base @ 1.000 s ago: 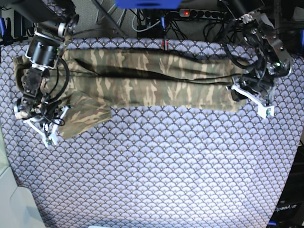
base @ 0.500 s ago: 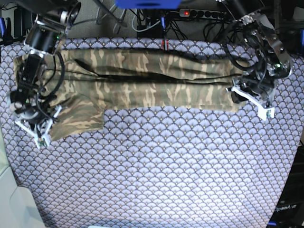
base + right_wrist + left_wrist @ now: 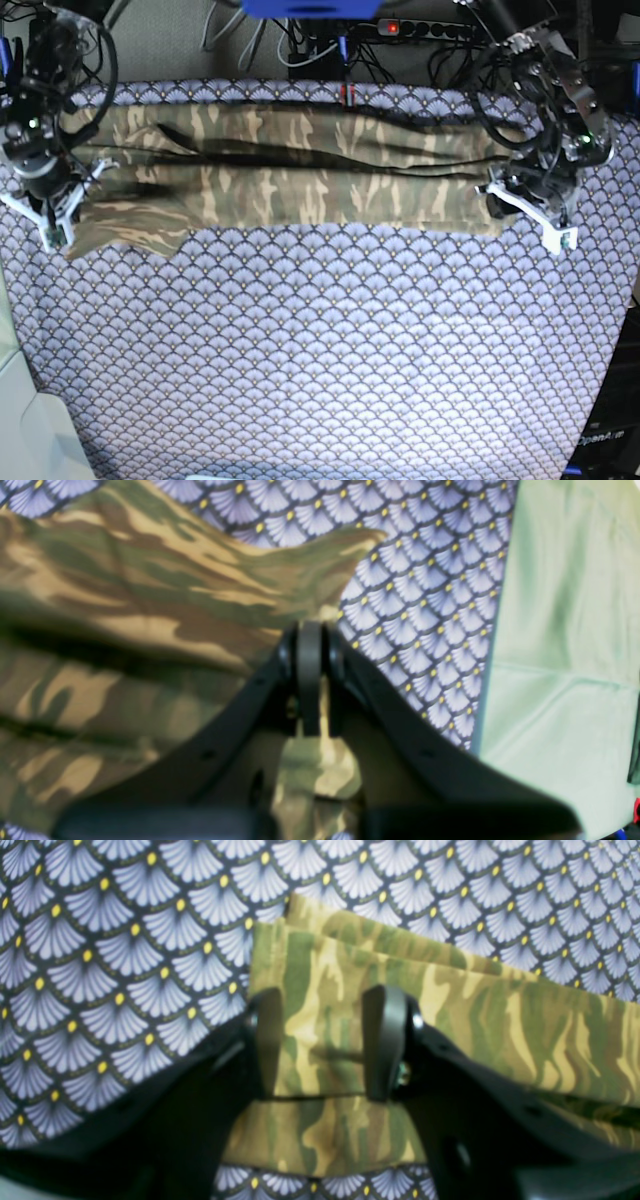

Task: Fold the T-shirt properly
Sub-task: 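Fold the sleeve end with the right gripper onto the shirt strip, then grasp the strip's end with the left gripper and lift it, then fold the strip's end with the left gripper toward the right gripper, then release the folded end and raise the left gripper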

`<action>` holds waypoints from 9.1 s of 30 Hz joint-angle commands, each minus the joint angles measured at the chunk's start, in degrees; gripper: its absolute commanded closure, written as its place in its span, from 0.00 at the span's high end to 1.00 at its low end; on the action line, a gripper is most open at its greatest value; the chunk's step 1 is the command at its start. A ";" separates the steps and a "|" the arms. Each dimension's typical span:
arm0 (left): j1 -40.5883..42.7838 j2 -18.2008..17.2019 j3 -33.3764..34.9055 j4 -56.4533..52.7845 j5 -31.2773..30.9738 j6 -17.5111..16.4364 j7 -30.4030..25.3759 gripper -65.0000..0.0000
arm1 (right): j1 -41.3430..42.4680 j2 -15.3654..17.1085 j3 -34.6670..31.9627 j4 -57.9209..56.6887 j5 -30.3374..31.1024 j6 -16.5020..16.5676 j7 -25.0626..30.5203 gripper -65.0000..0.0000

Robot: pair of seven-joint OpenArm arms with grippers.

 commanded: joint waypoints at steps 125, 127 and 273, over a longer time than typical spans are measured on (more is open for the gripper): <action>-3.15 -3.61 -11.51 -5.07 -0.70 -10.10 -2.94 0.00 | -11.54 -9.59 12.79 3.74 -12.80 -0.47 10.05 0.08; -4.12 -5.02 -12.83 -5.78 -0.70 -10.10 -2.85 0.00 | -11.54 -9.59 12.79 3.74 -12.80 -0.47 10.05 0.08; 3.97 -8.36 28.41 -1.03 -11.07 19.96 -21.57 0.35 | 1.91 -16.28 11.47 4.61 -29.50 -0.47 1.70 0.29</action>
